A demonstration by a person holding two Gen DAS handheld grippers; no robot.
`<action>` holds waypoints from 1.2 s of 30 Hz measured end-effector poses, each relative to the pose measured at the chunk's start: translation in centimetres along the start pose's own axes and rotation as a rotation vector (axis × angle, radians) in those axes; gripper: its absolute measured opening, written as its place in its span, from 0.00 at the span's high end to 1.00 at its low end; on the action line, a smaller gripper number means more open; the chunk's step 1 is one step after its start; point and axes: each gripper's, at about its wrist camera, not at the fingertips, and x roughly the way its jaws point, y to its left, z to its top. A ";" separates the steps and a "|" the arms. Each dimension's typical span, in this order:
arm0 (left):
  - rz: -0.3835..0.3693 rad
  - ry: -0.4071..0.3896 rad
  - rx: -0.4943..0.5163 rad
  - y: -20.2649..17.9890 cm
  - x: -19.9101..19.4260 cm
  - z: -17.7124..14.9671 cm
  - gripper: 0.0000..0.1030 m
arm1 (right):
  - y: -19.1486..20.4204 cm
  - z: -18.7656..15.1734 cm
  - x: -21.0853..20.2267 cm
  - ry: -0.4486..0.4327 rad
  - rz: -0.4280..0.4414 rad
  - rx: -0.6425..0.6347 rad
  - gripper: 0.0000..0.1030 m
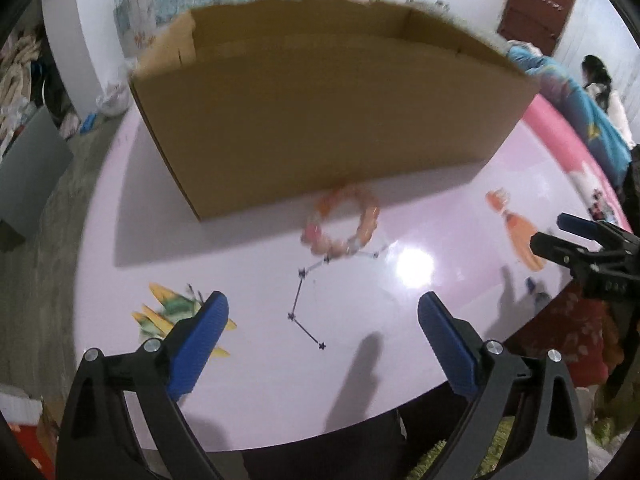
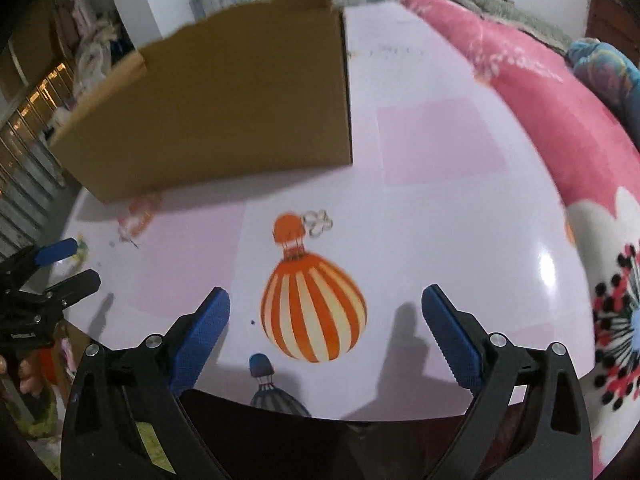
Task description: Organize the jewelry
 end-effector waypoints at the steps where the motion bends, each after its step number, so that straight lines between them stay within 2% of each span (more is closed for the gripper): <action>1: 0.012 0.012 -0.007 0.0 0.5 -0.1 0.09 | 0.2 -0.1 0.3 0.006 -0.010 -0.007 0.10; 6: 0.091 0.040 -0.051 0.3 1.7 -0.4 0.09 | 1.2 -0.2 1.4 0.020 -0.095 -0.081 0.08; 9: 0.125 0.037 -0.045 0.2 1.9 -0.5 0.05 | 1.4 -0.1 1.5 0.020 -0.097 -0.092 0.08; 22: 0.143 0.028 -0.082 0.2 2.1 -0.6 0.05 | 1.0 0.3 1.7 0.052 -0.081 -0.101 0.08; 36: 0.149 0.034 -0.092 0.1 1.8 -0.6 0.05 | 0.9 0.3 1.7 0.026 -0.079 -0.098 0.08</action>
